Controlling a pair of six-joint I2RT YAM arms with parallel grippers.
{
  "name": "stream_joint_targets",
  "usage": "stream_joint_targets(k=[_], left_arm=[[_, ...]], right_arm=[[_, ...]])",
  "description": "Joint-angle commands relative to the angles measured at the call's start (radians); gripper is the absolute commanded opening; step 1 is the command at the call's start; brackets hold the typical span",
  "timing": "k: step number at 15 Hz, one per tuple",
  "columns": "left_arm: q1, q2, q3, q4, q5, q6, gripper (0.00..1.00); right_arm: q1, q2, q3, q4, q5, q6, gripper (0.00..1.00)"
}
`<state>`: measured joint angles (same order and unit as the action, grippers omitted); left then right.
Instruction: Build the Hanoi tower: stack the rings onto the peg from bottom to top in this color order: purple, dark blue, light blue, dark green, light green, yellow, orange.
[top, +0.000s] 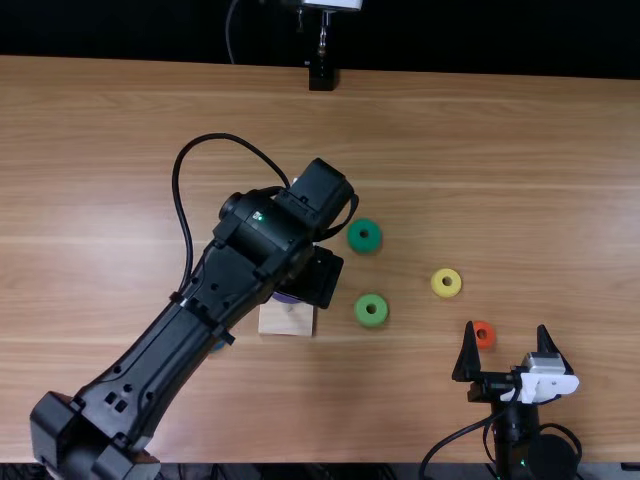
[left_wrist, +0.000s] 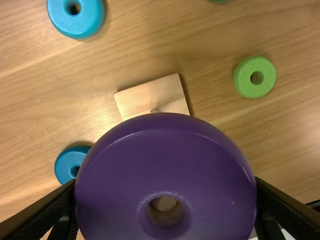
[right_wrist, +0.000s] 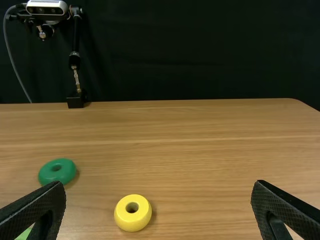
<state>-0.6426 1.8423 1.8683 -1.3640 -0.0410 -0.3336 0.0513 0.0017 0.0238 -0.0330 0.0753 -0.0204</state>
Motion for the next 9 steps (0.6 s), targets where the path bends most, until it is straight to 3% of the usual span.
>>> stream_joint_targets(k=[1,4,5,7,9], left_arm=[[-0.009,0.008,0.037,0.002,0.001,-0.009,0.00],[-0.008,0.008,0.034,0.004,0.001,-0.007,0.00],[-0.008,0.008,0.032,0.004,0.001,-0.005,0.26],[-0.002,0.002,0.025,-0.006,0.001,-0.011,1.00],[0.009,-0.002,0.003,0.004,0.004,-0.033,1.00]], right_arm=[[-0.007,-0.002,-0.009,0.002,0.002,0.004,1.00],[-0.007,-0.002,-0.009,0.002,0.002,0.004,1.00],[-0.007,-0.002,-0.009,0.002,0.002,0.004,1.00],[-0.007,-0.002,-0.009,0.002,0.002,0.004,1.00],[-0.007,-0.002,-0.009,0.002,0.002,0.004,1.00]])
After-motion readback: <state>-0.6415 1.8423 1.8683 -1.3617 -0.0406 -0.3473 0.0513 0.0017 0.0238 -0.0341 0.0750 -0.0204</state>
